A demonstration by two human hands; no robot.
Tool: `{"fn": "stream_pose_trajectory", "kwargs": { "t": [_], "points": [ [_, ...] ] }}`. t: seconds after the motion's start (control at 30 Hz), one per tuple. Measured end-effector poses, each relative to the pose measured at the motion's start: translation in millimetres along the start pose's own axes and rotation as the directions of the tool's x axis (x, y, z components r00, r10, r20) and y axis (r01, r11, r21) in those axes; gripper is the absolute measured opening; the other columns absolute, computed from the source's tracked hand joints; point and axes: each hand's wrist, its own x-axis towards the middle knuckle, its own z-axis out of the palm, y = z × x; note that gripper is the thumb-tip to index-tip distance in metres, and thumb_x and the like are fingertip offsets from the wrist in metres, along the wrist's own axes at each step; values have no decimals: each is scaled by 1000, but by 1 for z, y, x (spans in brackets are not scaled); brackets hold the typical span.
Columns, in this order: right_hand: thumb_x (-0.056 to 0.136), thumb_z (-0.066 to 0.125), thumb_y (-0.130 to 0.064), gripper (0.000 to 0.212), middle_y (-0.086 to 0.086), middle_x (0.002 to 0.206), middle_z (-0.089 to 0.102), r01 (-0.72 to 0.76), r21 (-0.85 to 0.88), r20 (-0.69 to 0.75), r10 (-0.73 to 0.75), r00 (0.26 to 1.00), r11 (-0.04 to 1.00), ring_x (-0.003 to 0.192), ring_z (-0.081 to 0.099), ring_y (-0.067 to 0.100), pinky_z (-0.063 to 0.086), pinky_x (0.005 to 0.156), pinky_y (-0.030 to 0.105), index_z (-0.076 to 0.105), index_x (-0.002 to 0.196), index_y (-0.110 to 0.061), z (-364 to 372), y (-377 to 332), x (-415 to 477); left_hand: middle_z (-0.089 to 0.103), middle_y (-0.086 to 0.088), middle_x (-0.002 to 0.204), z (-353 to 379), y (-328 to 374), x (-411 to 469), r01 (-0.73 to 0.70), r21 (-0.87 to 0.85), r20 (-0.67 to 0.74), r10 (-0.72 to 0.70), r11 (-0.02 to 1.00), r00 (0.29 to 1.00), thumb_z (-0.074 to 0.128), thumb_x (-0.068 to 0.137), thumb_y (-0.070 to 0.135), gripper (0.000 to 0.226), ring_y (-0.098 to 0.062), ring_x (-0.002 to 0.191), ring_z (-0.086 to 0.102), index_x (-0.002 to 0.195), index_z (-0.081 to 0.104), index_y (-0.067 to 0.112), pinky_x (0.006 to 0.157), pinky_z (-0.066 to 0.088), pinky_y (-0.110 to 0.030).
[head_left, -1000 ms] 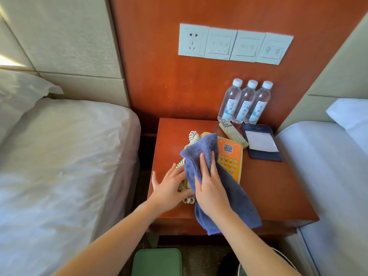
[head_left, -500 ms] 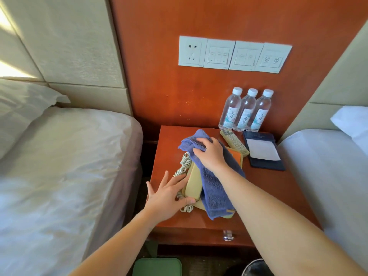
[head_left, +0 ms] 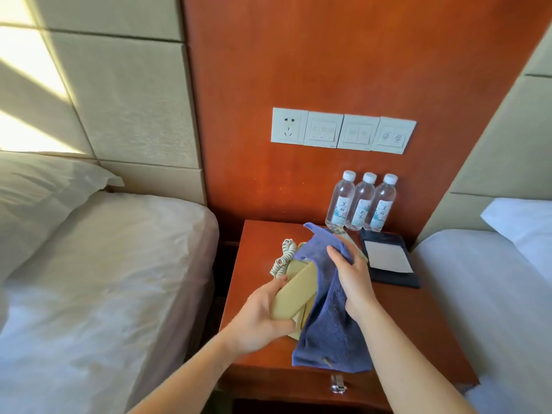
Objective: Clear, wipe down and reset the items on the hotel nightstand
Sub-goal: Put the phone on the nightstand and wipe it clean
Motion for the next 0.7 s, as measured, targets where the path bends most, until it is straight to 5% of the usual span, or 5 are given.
{"fn": "stream_pose_trajectory", "kwargs": {
  "t": [0.1, 0.17, 0.33, 0.5, 0.7],
  "points": [
    [85, 71, -34, 32, 2, 111, 70, -138, -6, 31, 138, 990, 990, 106, 64, 19, 49, 98, 40, 67, 115, -24, -12, -14, -3, 54, 10, 81, -18, 9, -12, -11, -186, 72, 25, 982, 997, 63, 69, -4, 37, -7, 71, 46, 103, 55, 6, 62, 38, -22],
    [80, 73, -43, 38, 5, 103, 73, -214, -42, 77, 217, 973, 976, 100, 67, 25, 51, 96, 45, 69, 113, -23, -19, -25, -6, 55, 7, 84, -27, 18, -17, -24, -187, 117, 46, 982, 992, 63, 71, -5, 38, -7, 73, 48, 105, 55, 8, 62, 39, -21],
    [90, 65, -37, 17, 2, 86, 67, -184, -71, 8, 185, 983, 980, 82, 64, 17, 47, 68, 29, 65, 93, -20, -23, -41, -14, 60, 17, 87, -35, 30, -15, -64, 27, 182, 58, 998, 982, 65, 82, -4, 41, 1, 78, 54, 108, 53, 25, 68, 44, -16],
    [87, 66, -46, 39, 5, 104, 64, -195, 65, -214, 205, 955, 979, 98, 60, 25, 47, 85, 35, 57, 103, -11, -18, -33, -15, 61, 10, 90, -1, 27, -16, -76, 326, 5, 78, 942, 997, 62, 70, 35, 57, -14, 77, 55, 122, 45, 19, 73, 49, -35],
    [85, 70, -42, 46, 8, 110, 70, -235, 266, -61, 259, 964, 935, 104, 66, 25, 50, 96, 40, 63, 117, -10, -17, -25, -13, 56, 0, 91, 28, 20, -9, 10, 357, -122, 36, 934, 992, 62, 70, 30, 51, -11, 74, 46, 114, 39, 15, 70, 45, -33]
  ]
}}
